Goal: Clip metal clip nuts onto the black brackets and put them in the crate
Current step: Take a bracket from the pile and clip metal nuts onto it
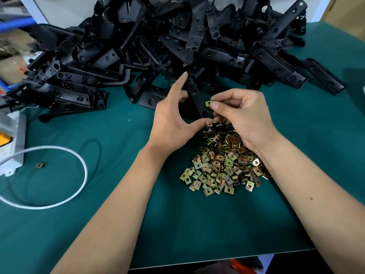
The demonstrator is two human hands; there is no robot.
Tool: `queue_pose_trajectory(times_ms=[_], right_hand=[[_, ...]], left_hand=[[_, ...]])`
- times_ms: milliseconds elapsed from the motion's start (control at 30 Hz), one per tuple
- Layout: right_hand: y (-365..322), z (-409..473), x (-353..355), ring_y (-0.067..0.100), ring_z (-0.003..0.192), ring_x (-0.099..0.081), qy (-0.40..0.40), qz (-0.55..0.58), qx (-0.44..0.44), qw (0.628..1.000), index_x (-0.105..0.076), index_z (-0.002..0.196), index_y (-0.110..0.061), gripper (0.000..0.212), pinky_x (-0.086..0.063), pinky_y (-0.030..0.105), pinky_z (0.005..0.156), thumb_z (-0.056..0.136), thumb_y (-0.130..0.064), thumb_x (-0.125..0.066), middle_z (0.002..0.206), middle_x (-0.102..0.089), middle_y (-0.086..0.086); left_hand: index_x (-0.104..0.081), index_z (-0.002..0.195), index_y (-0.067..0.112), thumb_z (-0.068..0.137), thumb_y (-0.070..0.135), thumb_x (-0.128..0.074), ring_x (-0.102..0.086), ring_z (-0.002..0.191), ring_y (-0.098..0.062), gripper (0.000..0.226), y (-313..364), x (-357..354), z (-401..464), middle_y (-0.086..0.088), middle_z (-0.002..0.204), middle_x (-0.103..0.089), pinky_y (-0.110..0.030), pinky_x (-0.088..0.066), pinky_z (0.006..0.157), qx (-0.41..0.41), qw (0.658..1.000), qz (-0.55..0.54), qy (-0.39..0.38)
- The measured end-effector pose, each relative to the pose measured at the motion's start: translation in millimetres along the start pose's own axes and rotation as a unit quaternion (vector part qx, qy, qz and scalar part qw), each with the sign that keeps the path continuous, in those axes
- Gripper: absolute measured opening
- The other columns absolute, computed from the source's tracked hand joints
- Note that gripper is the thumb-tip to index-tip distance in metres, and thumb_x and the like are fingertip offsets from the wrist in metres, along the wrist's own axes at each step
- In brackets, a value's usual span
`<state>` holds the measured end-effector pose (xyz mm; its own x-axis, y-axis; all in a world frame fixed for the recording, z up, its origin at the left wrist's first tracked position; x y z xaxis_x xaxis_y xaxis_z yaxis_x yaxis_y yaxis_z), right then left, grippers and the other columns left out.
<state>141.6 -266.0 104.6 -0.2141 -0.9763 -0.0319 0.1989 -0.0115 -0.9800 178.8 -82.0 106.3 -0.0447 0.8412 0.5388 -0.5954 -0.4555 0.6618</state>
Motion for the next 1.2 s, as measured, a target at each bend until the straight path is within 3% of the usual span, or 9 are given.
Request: queue_pose_trajectory(times_ms=[133, 500, 833, 1200], right_hand=[[2.3, 0.0, -0.2, 0.020, 0.067, -0.072, -0.002, -0.012, -0.004, 1.000, -0.079, 0.094, -0.008, 0.010, -0.059, 0.026, 0.067, 0.087, -0.001, -0.080, 0.080, -0.077, 0.011], [2.2, -0.7, -1.3, 0.020, 0.064, -0.071, 0.019, -0.023, 0.000, 1.000, -0.078, 0.094, -0.007, 0.010, -0.057, 0.024, 0.065, 0.086, -0.001, -0.080, 0.080, -0.077, 0.012], [1.7, -3.9, -6.3, 0.020, 0.057, -0.067, 0.002, -0.033, -0.019, 0.999, -0.079, 0.089, -0.011, 0.012, -0.056, 0.025, 0.062, 0.086, 0.001, -0.078, 0.075, -0.076, 0.006], [-1.4, -5.2, -4.3, 0.017, 0.068, -0.068, 0.038, 0.020, -0.027, 0.999, -0.079, 0.091, -0.006, 0.012, -0.055, 0.023, 0.062, 0.086, 0.004, -0.075, 0.081, -0.074, 0.015]], left_hand=[[-0.034, 0.158, 0.012, 0.069, 0.039, -0.094, -0.060, 0.113, -0.002, 0.110, -0.8, 0.1, -0.5, 0.013, 0.110, -0.064, -0.007, -0.036, 0.104, -0.009, 1.000, -0.001, -0.002], [-0.034, 0.158, 0.013, 0.068, 0.039, -0.094, -0.062, 0.115, -0.005, 0.111, -0.3, -0.3, -0.5, 0.006, 0.114, -0.069, -0.010, -0.038, 0.105, -0.001, 1.000, -0.010, -0.009], [-0.033, 0.158, 0.014, 0.069, 0.043, -0.094, -0.062, 0.117, -0.005, 0.112, -0.3, -0.5, -0.2, 0.007, 0.116, -0.070, -0.021, -0.044, 0.109, -0.008, 1.000, -0.009, -0.022], [-0.034, 0.158, 0.015, 0.067, 0.042, -0.095, -0.062, 0.118, -0.007, 0.113, -1.2, 0.5, 0.5, 0.005, 0.118, -0.070, -0.025, -0.045, 0.110, 0.005, 1.000, -0.008, -0.017]])
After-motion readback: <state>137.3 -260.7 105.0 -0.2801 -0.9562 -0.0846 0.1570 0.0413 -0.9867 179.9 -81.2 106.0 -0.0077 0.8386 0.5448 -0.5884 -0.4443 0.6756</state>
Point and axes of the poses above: each hand's wrist, its own z-axis towards the middle knuckle, its own x-axis out of the back of the hand, y = z × x, the point moved 4 cm from there along z, towards the middle knuckle
